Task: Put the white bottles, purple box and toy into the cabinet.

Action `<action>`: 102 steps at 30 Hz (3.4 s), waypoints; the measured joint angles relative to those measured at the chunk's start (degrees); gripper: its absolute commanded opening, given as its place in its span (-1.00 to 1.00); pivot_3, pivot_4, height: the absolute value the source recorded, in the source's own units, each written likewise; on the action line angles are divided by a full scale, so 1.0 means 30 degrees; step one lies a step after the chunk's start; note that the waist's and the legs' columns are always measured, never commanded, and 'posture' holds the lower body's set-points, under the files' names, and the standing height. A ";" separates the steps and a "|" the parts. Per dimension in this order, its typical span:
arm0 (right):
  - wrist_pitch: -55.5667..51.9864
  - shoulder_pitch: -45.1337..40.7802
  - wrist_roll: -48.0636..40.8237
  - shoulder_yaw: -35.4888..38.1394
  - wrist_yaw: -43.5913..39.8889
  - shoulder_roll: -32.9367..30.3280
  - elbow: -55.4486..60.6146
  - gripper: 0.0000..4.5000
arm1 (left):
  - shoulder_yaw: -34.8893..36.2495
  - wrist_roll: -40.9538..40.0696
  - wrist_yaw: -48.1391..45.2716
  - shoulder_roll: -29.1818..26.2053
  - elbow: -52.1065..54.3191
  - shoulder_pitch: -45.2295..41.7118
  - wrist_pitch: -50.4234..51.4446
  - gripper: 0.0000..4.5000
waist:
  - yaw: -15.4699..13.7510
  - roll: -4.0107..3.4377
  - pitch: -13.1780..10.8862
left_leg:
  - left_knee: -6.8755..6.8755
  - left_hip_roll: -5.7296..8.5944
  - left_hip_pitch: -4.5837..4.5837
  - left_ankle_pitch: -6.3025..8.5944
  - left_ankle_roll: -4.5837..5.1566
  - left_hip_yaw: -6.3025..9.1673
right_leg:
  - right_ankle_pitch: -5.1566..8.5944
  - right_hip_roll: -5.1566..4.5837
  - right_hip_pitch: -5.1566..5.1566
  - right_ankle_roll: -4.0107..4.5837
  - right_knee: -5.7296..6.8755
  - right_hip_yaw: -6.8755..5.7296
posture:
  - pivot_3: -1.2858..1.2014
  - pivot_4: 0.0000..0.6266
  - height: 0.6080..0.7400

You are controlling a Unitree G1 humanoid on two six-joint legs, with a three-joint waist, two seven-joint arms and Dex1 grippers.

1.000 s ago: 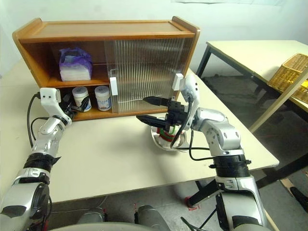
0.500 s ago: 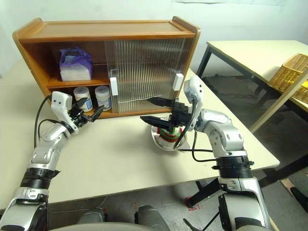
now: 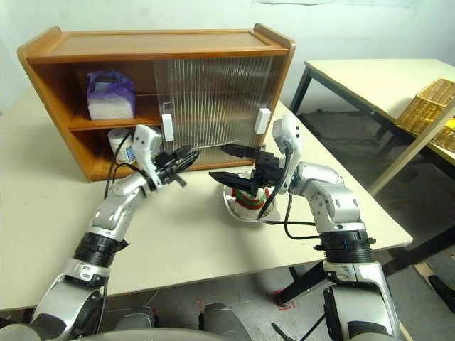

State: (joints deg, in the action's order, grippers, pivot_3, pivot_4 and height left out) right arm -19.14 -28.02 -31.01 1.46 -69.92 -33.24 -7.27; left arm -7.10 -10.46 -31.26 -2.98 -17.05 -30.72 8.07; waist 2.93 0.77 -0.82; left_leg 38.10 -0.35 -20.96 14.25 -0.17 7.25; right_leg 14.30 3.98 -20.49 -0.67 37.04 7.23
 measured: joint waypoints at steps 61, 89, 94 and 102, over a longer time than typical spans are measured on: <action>-0.0566 -0.0780 0.0099 -0.0171 -0.0100 0.0444 -0.0219 1.00 | 0.3593 0.3508 1.3143 0.0557 0.3437 0.1488 -0.1213 -0.98 | 0.0225 0.0003 -0.0020 | 0.0005 -0.0004 0.0054 -0.0022 0.0051 -0.0034 | -0.0133 0.0027 0.0077 0.0025 -0.0166 -0.0022 | 0.00 -1.00 1.00; 0.0041 -0.1715 0.0699 -0.0764 -0.0863 0.1225 -0.1588 1.00 | 0.5805 0.2892 1.3296 -0.0941 0.5300 0.3598 -0.0098 -0.98 | -0.0770 0.0011 -0.0025 | -0.0030 -0.0044 0.0075 0.0010 -0.0038 -0.0030 | -0.0156 0.0056 0.0022 0.0139 -0.0142 -0.0009 | 0.03 -1.00 1.00; -0.0058 -0.1714 0.0696 -0.0763 -0.0638 0.1209 -0.1427 1.00 | 0.4817 0.1068 0.8960 -0.1275 0.5261 0.3446 -0.1541 -0.72 | -0.0899 0.0012 -0.0025 | -0.0014 -0.0037 0.0058 0.0000 -0.0059 -0.0024 | -0.0166 0.0047 0.0030 0.0162 -0.0134 -0.0001 | 0.02 -1.00 1.00; -0.0140 -0.1658 0.0687 -0.0746 -0.0386 0.1126 -0.1308 1.00 | 0.2842 -0.2000 0.2171 -0.1972 0.5264 0.2474 -0.1745 0.58 | -0.1018 0.0012 -0.0025 | -0.0014 -0.0038 0.0011 0.0009 -0.0076 -0.0002 | -0.0220 0.0028 0.0010 0.0255 -0.0138 -0.0001 | 0.01 -1.00 1.00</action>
State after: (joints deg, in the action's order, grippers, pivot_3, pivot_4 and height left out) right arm -19.55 -33.00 -28.95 -0.78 -71.08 -29.86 -11.19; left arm 1.42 -16.46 -24.75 -8.90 -1.26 -23.30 2.83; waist -0.13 0.81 -0.90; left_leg 38.06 -0.47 -20.92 14.27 -0.40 7.24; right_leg 13.64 4.07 -20.46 0.10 36.62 7.23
